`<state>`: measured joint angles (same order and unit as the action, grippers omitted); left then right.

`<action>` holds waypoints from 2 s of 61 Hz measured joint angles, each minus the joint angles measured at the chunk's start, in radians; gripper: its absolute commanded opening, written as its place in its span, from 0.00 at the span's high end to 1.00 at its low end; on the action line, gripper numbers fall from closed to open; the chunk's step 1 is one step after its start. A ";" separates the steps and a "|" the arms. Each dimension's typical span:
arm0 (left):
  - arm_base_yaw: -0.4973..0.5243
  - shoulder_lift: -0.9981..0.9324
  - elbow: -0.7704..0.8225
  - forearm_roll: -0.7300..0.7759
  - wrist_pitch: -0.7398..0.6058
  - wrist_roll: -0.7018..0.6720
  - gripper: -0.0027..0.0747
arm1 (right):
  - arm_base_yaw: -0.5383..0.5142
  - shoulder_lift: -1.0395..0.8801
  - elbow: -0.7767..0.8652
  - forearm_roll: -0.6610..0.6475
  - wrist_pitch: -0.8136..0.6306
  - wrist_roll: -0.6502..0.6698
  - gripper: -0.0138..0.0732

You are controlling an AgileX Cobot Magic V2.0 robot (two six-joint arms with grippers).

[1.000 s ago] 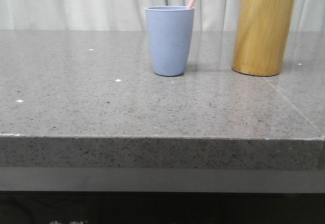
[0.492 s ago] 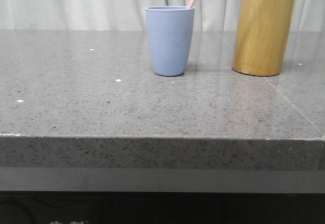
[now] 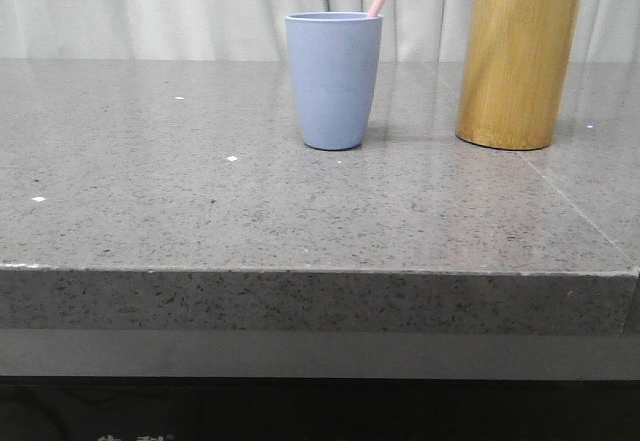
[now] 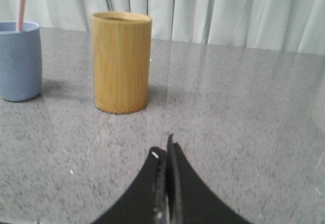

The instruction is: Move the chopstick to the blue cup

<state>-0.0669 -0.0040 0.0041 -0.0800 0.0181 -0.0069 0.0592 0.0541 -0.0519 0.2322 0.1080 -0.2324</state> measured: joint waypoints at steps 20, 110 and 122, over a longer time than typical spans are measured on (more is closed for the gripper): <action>0.000 0.000 0.000 0.000 0.000 0.000 0.99 | -0.022 -0.064 0.079 0.020 -0.046 0.000 0.98; 0.000 0.000 0.000 0.000 0.000 -0.001 0.99 | -0.079 -0.064 0.079 -0.259 -0.091 0.385 0.98; 0.000 0.000 0.000 0.000 0.000 -0.001 0.99 | -0.079 -0.064 0.079 -0.257 -0.091 0.385 0.98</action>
<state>-0.0669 -0.0040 0.0041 -0.0800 0.0181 -0.0075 -0.0196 -0.0101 0.0270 -0.0249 0.0168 0.1525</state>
